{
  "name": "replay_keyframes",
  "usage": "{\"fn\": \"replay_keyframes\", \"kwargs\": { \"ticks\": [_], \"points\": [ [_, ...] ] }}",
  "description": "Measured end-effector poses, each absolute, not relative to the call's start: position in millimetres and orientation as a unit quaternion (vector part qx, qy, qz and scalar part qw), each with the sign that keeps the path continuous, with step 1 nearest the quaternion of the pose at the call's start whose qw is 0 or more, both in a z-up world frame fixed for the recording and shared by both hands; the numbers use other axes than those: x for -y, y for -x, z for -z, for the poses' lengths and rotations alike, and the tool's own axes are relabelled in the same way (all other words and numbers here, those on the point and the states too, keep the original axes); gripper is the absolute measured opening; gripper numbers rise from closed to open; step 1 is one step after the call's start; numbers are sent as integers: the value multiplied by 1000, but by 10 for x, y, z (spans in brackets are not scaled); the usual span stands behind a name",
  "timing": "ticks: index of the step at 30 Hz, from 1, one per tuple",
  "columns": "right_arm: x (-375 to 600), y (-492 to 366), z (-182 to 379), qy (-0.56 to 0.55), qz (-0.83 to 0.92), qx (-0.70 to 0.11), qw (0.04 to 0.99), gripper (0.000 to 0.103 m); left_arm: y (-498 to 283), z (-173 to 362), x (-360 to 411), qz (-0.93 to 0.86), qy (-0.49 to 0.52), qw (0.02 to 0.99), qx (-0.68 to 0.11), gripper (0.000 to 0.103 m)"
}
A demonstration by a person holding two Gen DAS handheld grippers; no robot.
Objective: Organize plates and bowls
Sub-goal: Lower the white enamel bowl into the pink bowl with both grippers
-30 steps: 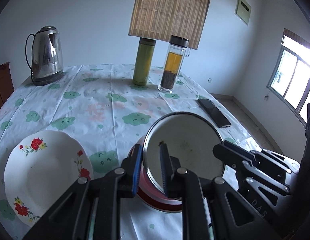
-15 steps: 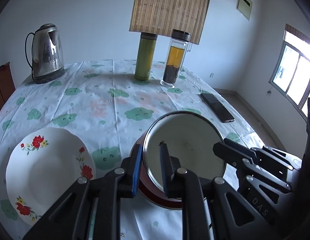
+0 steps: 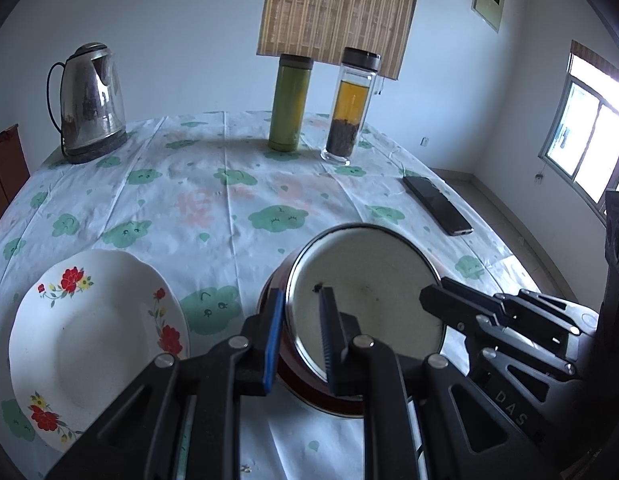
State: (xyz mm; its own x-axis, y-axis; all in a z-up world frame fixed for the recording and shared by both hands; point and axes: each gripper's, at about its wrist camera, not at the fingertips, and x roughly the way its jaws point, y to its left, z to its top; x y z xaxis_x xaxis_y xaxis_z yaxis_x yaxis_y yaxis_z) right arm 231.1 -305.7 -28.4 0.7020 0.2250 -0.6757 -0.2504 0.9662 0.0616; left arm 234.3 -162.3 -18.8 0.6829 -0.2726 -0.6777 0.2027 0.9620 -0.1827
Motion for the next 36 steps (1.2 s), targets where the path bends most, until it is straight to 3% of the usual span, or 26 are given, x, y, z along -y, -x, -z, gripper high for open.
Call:
{"fn": "replay_keyframes", "kwargs": {
  "ticks": [36],
  "points": [
    [3084, -2374, 335, 0, -133, -362, 923, 12, -2428, 261, 1546, 142, 79, 910, -381, 15]
  ]
}}
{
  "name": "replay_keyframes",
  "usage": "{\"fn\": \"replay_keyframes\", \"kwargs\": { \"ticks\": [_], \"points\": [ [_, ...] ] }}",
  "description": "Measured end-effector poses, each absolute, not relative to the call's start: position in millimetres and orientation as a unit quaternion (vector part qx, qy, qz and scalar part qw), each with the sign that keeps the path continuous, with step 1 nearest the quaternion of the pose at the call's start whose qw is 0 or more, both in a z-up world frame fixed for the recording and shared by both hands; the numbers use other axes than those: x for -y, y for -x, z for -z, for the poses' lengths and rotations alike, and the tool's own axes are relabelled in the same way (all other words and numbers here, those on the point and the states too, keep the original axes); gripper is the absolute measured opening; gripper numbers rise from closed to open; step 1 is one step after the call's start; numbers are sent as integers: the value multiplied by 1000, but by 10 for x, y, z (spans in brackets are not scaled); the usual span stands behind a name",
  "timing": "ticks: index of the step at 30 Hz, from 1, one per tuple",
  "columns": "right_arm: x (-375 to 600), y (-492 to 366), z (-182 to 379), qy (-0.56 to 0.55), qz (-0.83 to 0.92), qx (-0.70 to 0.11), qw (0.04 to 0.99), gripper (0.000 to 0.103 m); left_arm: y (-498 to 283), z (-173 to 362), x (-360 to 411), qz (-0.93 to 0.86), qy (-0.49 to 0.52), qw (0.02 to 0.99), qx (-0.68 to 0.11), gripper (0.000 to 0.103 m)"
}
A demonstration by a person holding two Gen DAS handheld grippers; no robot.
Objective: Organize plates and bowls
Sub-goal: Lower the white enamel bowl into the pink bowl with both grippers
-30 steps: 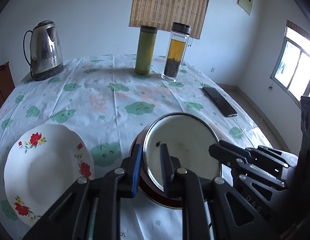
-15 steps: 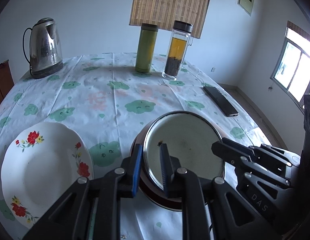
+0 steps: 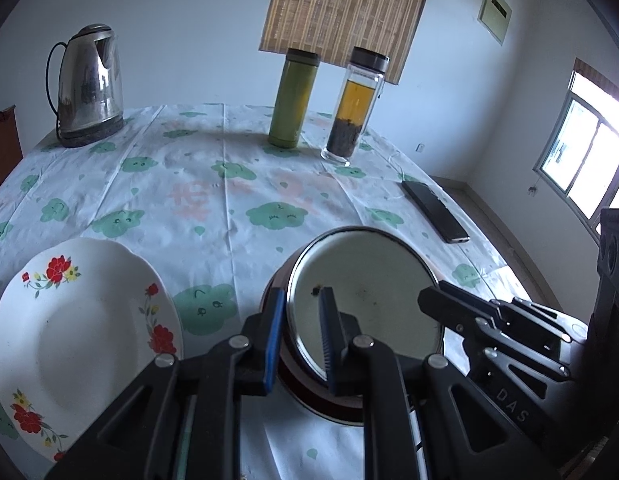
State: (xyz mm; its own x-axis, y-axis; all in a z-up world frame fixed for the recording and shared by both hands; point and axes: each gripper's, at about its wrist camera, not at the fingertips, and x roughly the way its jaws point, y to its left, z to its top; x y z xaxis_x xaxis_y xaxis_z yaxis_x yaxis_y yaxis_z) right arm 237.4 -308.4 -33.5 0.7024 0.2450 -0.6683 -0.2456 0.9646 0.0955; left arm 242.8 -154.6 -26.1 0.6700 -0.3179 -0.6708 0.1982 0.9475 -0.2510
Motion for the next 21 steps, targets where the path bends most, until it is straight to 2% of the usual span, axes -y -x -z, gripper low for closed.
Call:
{"fn": "replay_keyframes", "kwargs": {
  "ticks": [15, 21],
  "points": [
    [3090, -2469, 325, -9, -131, -368, 921, 12, -2430, 258, 1542, 146, 83, 910, -379, 15],
    [3157, -2566, 296, -35, -143, -396, 906, 12, -2435, 256, 1543, 147, 87, 908, -383, 15]
  ]
}}
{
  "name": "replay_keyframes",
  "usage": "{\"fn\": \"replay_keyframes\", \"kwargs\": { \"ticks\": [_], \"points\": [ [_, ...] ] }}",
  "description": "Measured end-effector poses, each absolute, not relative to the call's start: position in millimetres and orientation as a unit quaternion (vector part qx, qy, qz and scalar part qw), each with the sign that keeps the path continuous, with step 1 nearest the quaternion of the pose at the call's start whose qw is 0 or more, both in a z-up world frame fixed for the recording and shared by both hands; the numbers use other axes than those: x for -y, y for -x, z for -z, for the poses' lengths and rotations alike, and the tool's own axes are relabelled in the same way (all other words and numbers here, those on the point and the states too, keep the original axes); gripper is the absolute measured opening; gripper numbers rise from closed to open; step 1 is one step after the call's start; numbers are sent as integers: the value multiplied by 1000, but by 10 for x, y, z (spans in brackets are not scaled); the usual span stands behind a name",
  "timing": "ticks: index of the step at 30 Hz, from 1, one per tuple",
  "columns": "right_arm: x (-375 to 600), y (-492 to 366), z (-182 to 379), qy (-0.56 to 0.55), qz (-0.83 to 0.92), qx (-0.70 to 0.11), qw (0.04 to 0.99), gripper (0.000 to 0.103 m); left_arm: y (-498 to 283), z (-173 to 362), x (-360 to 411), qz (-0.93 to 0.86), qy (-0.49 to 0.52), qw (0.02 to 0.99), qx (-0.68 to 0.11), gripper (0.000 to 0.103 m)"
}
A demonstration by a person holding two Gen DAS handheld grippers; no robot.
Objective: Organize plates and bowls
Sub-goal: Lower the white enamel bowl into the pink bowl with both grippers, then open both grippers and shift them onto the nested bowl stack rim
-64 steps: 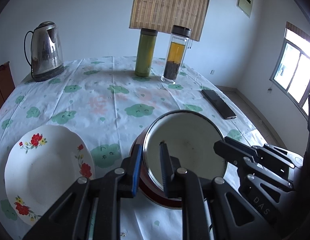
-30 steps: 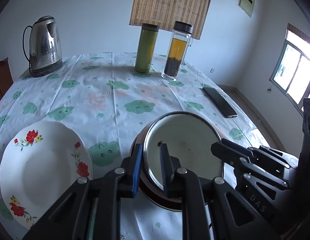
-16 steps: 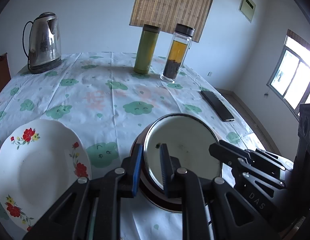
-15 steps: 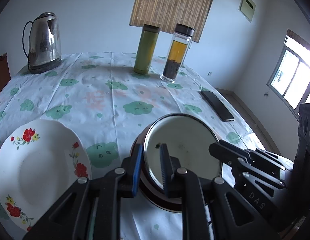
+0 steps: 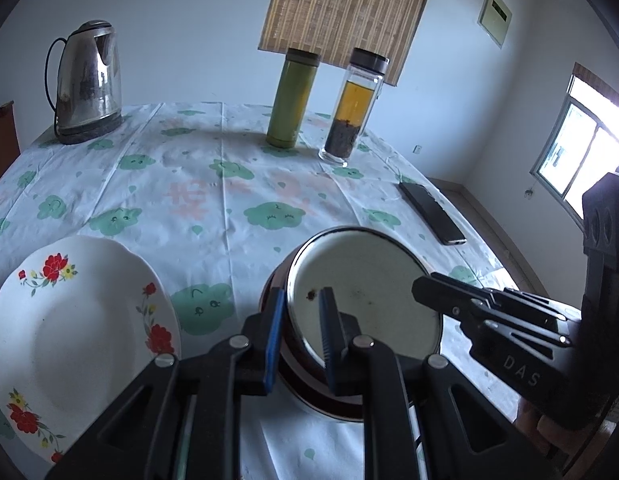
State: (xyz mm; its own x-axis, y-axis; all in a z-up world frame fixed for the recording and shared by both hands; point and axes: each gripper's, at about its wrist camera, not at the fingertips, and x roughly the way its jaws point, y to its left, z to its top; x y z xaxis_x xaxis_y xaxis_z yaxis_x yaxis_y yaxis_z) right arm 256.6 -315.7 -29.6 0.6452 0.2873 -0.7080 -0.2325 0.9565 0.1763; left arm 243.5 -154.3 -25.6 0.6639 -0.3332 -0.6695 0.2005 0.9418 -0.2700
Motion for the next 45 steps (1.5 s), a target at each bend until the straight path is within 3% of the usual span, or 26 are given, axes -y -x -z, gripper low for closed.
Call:
{"fn": "replay_keyframes", "kwargs": {
  "ticks": [12, 15, 22, 27, 32, 36, 45],
  "points": [
    [3133, -2546, 288, -30, -148, -386, 910, 12, -2442, 272, 1537, 145, 83, 908, -383, 17],
    [3133, -2524, 300, -28, -151, -379, 913, 21, -2438, 268, 1534, 147, 82, 910, -379, 18],
    [3153, -2510, 316, -30, -150, -372, 916, 22, -2421, 250, 1526, 148, 83, 911, -376, 19],
    [3142, -2493, 327, -27, -152, -370, 916, 23, -2398, 220, 1544, 143, 75, 916, -367, 30],
    [3125, -2484, 323, -26, -154, -369, 916, 23, -2399, 224, 1543, 139, 76, 916, -368, 35],
    [3124, -2476, 327, -23, -151, -365, 918, 23, -2399, 243, 1537, 128, 72, 918, -368, 58],
    [3182, -2427, 346, -32, -149, -362, 919, 25, -2413, 307, 1548, 139, 82, 910, -381, 59]
  ]
}}
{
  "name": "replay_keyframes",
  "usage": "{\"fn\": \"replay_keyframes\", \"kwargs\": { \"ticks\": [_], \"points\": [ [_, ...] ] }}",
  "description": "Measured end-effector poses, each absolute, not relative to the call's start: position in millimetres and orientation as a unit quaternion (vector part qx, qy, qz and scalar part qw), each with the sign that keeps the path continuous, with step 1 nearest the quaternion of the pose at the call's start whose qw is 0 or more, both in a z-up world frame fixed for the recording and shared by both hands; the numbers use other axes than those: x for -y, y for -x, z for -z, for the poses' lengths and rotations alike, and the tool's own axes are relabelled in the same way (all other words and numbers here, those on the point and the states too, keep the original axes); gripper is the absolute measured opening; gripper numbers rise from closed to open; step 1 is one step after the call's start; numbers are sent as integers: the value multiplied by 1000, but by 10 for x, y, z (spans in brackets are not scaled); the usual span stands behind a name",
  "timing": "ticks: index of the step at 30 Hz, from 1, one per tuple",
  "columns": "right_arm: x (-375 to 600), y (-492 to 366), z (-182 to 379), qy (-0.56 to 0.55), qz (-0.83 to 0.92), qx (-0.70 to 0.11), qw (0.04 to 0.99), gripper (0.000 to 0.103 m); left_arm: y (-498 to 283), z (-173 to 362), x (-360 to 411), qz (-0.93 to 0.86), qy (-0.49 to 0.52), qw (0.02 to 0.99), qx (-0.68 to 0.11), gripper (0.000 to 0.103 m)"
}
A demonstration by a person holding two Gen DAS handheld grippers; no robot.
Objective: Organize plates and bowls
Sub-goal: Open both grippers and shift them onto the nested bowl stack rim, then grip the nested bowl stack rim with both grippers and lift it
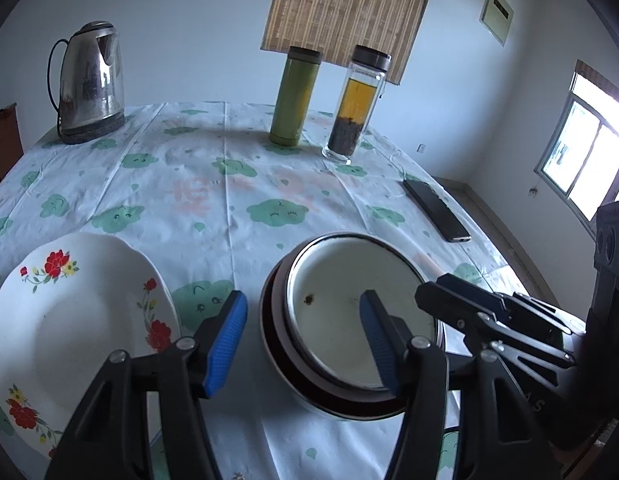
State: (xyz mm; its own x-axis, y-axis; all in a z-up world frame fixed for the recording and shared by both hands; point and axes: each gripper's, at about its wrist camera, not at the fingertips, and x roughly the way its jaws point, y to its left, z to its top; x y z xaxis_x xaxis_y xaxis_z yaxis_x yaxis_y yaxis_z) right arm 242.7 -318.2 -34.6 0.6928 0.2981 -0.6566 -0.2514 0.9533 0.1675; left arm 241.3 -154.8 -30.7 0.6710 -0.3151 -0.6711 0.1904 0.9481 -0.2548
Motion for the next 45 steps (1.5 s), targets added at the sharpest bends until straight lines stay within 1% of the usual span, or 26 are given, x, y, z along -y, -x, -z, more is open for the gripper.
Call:
{"fn": "replay_keyframes", "kwargs": {
  "ticks": [2, 4, 6, 7, 24, 26, 27, 29, 30, 34, 39, 45],
  "points": [
    [3209, -2415, 358, -37, -147, -360, 920, 28, -2407, 301, 1558, 139, 80, 911, -380, 59],
    [3233, -2401, 378, -41, -145, -359, 921, 40, -2408, 312, 1571, 141, 79, 910, -382, 59],
    [3239, -2397, 401, -42, -141, -360, 921, 44, -2409, 331, 1582, 142, 78, 909, -385, 59],
    [3244, -2392, 410, -43, -142, -361, 921, 44, -2411, 340, 1587, 143, 77, 908, -386, 59],
    [3286, -2401, 550, -72, -147, -381, 910, 44, -2404, 454, 1600, 148, 77, 899, -406, 59],
    [3284, -2407, 560, -78, -151, -383, 908, 44, -2403, 461, 1601, 149, 74, 899, -406, 59],
    [3275, -2410, 564, -77, -150, -384, 908, 44, -2406, 467, 1601, 150, 75, 897, -408, 57],
    [3264, -2410, 567, -79, -151, -385, 907, 42, -2411, 486, 1593, 152, 79, 895, -412, 57],
    [3257, -2416, 572, -82, -156, -387, 905, 39, -2413, 491, 1595, 152, 79, 895, -412, 56],
    [3195, -2392, 568, -66, -137, -383, 911, 34, -2401, 505, 1638, 144, 68, 898, -411, 55],
    [3210, -2397, 554, -74, -132, -380, 912, 32, -2391, 502, 1625, 140, 77, 897, -412, 55],
    [3195, -2392, 476, -67, -127, -374, 916, 32, -2366, 457, 1615, 144, 81, 899, -405, 55]
  ]
}}
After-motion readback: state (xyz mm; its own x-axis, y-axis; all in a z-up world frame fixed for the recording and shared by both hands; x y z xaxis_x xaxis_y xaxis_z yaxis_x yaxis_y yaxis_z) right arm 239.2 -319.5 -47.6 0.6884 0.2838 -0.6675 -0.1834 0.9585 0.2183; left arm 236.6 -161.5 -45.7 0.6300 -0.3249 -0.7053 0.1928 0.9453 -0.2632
